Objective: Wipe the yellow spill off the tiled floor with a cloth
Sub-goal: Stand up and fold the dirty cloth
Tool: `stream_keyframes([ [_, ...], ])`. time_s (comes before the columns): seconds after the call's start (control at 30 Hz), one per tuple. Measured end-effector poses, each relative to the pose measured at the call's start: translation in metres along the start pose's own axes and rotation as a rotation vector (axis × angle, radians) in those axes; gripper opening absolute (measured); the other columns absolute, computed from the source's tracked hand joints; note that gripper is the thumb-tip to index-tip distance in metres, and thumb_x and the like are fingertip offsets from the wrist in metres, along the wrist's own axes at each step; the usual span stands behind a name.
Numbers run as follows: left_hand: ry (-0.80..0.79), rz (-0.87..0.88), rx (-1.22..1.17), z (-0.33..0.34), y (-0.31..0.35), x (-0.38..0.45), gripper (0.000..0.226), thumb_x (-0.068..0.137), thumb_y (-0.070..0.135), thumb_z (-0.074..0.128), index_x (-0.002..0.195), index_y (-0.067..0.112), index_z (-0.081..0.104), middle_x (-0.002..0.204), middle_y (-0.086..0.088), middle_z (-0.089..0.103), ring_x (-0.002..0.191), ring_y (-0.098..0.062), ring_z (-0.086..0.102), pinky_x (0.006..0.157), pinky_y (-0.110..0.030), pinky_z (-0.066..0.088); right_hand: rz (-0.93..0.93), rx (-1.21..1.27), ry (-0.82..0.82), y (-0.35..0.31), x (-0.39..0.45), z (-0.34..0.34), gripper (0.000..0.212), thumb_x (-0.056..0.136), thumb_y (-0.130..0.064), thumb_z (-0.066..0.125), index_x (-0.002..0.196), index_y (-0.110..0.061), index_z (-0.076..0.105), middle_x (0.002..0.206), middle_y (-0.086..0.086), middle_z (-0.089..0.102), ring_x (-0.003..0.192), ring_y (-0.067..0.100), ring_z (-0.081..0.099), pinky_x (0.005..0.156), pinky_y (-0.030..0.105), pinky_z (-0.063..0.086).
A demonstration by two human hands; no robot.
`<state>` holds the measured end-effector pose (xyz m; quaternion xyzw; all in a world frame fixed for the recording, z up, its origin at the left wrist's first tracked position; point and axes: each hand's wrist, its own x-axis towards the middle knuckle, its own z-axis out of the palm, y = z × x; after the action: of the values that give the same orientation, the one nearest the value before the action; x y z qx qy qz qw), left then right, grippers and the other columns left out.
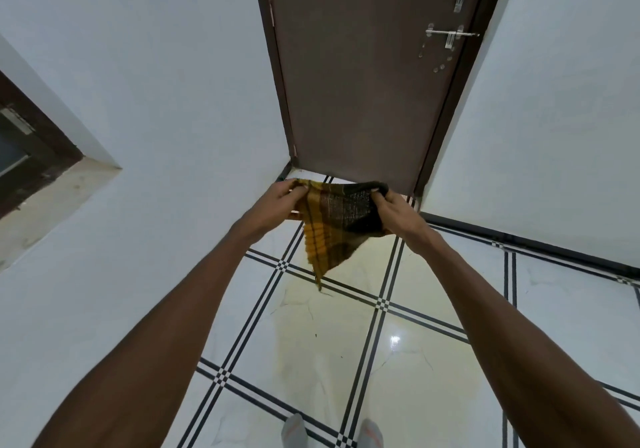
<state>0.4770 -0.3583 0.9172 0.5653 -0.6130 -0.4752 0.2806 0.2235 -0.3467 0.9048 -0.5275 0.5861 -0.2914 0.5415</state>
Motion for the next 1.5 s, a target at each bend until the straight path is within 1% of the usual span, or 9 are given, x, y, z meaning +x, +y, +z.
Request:
stream_keyframes([
  [0.17,0.193,0.035,-0.361,-0.021,0.046,0.009,0.031,0.110,0.036,0.041,0.101,0.019,0.065,0.090,0.000,0.066,0.088,-0.015,0.066,0.073,-0.027,0.056,0.008,0.509,-0.099,-0.037,0.006,-0.005,0.028,0.111,-0.039,0.041,0.126,-0.022,0.056,0.125,0.008,0.067,0.119,0.031,0.065,0.088,0.042,0.058],
  [0.3,0.083,-0.149,-0.627,-0.010,0.022,0.009,0.068,0.102,0.066,0.034,0.126,0.011,0.065,0.116,-0.011,0.072,0.112,-0.030,0.067,0.097,-0.046,0.056,0.085,0.802,-0.167,-0.028,0.013,0.006,0.049,0.104,-0.052,0.047,0.145,-0.026,0.049,0.146,0.014,0.058,0.131,0.036,0.059,0.102,0.056,0.053],
  [0.4,-0.100,-0.351,-0.604,0.017,-0.019,-0.005,0.084,0.096,0.077,0.032,0.129,0.009,0.066,0.122,-0.014,0.073,0.120,-0.031,0.066,0.101,-0.049,0.053,0.278,0.698,-0.215,0.015,0.007,0.032,0.052,0.102,-0.058,0.047,0.139,-0.023,0.057,0.143,0.016,0.061,0.130,0.037,0.058,0.103,0.057,0.050],
  [0.57,-0.164,-0.325,-0.452,0.027,-0.070,-0.023,0.037,0.102,0.034,0.061,0.125,0.006,0.065,0.122,-0.017,0.069,0.122,-0.036,0.063,0.097,-0.043,0.054,0.401,0.678,-0.261,0.047,-0.002,0.042,0.046,0.100,-0.047,0.059,0.127,-0.012,0.066,0.116,0.017,0.076,0.117,0.035,0.064,0.095,0.047,0.054],
  [0.73,0.047,-0.141,-0.331,0.019,-0.068,-0.018,0.014,0.102,0.023,0.063,0.112,0.013,0.062,0.111,-0.016,0.072,0.112,-0.034,0.071,0.095,-0.047,0.060,0.369,0.373,-0.432,0.041,0.002,0.031,0.048,0.088,-0.037,0.070,0.128,-0.009,0.064,0.124,0.015,0.067,0.113,0.027,0.062,0.091,0.032,0.056],
  [0.93,0.238,0.098,0.257,0.012,-0.056,-0.012,0.020,0.108,0.035,0.046,0.112,0.015,0.047,0.078,0.001,0.057,0.068,-0.009,0.061,0.057,-0.014,0.051,0.210,0.347,-0.331,0.035,0.014,0.028,0.031,0.099,-0.029,0.063,0.126,-0.013,0.067,0.127,0.010,0.069,0.123,0.028,0.064,0.092,0.035,0.055],
  [1.1,0.173,-0.061,0.015,0.014,-0.049,-0.003,0.034,0.106,0.048,0.045,0.123,0.019,0.047,0.104,-0.002,0.067,0.094,-0.012,0.069,0.079,-0.029,0.056,0.203,0.435,-0.221,0.029,0.020,0.032,0.030,0.102,-0.032,0.062,0.127,-0.016,0.064,0.125,0.011,0.070,0.121,0.029,0.064,0.090,0.042,0.054],
  [1.23,0.105,-0.369,-0.315,0.014,-0.060,0.000,0.047,0.100,0.041,0.063,0.136,0.013,0.052,0.100,-0.004,0.073,0.090,-0.015,0.071,0.072,-0.027,0.054,0.295,0.360,-0.155,0.036,0.020,0.029,0.035,0.096,-0.028,0.071,0.125,-0.008,0.068,0.125,0.014,0.071,0.117,0.028,0.066,0.094,0.042,0.057],
  [1.5,-0.060,-0.201,-0.172,0.006,-0.053,-0.002,0.058,0.088,0.027,0.081,0.140,0.027,0.055,0.125,-0.012,0.068,0.116,-0.027,0.067,0.089,-0.031,0.057,0.229,0.370,-0.101,0.023,0.016,0.007,0.046,0.088,-0.003,0.077,0.131,-0.009,0.061,0.124,0.011,0.064,0.111,0.024,0.064,0.079,0.029,0.056],
])
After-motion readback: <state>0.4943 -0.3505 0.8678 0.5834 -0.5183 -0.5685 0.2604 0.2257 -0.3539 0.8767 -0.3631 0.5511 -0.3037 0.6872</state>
